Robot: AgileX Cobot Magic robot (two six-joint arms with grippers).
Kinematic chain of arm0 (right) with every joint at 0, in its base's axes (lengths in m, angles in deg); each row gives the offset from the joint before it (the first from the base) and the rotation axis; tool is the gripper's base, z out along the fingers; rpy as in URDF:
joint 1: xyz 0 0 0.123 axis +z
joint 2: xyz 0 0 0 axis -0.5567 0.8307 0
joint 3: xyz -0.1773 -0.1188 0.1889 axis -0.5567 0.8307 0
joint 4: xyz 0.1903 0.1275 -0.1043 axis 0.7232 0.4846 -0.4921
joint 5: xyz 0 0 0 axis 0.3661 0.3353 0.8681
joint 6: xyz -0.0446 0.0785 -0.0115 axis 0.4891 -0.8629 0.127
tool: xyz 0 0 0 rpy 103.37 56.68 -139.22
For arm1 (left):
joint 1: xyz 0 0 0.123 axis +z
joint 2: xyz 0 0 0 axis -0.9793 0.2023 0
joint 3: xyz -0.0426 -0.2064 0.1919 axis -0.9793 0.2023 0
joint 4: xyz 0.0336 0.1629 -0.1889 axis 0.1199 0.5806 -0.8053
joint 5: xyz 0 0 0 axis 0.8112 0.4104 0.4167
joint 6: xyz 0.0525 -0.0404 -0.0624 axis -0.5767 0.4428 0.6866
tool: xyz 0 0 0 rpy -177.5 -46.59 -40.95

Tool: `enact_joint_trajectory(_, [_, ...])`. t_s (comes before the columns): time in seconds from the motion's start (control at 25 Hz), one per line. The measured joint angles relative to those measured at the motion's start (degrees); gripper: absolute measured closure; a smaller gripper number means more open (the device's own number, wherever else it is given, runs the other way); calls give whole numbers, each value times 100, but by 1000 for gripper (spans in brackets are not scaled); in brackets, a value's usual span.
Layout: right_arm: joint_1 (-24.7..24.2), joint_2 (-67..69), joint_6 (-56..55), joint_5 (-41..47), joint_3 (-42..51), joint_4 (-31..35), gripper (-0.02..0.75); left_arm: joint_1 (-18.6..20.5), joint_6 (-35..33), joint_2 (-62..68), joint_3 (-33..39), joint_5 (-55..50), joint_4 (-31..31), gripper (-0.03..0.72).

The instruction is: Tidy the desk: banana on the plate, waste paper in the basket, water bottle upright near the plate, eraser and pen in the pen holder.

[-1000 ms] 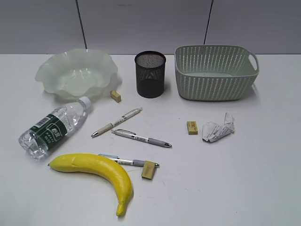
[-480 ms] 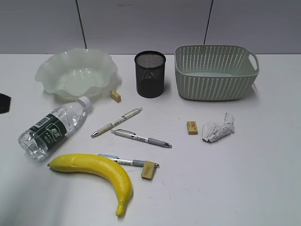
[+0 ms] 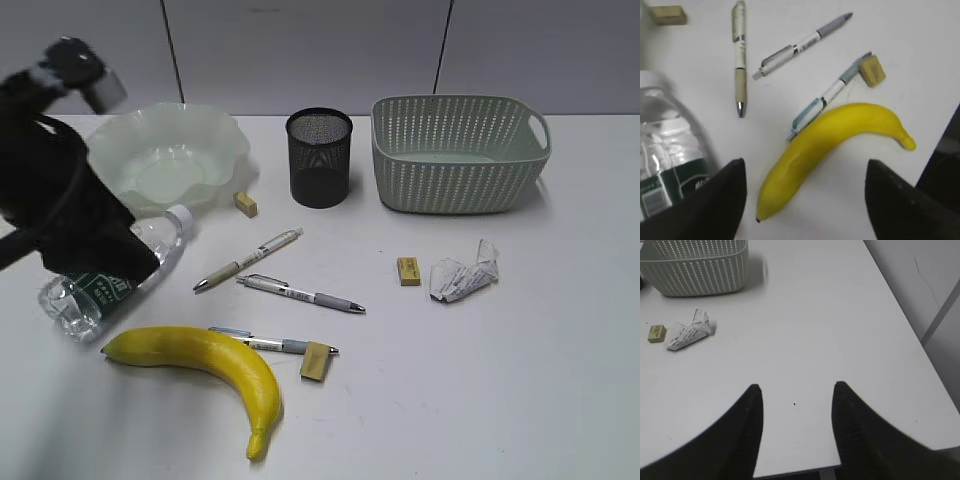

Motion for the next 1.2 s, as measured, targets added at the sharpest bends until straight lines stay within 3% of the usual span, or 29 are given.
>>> enact_joint_trajectory(0.16, [0, 0, 0, 0, 0, 0, 370, -786, 0, 596, -399, -236, 1044, 147])
enact_joint_trajectory(0.36, [0, 0, 0, 0, 0, 0, 370, -1287, 6, 1097, -459, -471, 1844, 162])
enact_joint_trajectory(0.68, [0, 0, 0, 0, 0, 0, 370, -1331, 6, 1745, -466, -232, 2422, 163])
enact_joint_trajectory(1.2, [0, 0, 0, 0, 0, 0, 370, -1331, 6, 2438, -520, 470, 2446, 157])
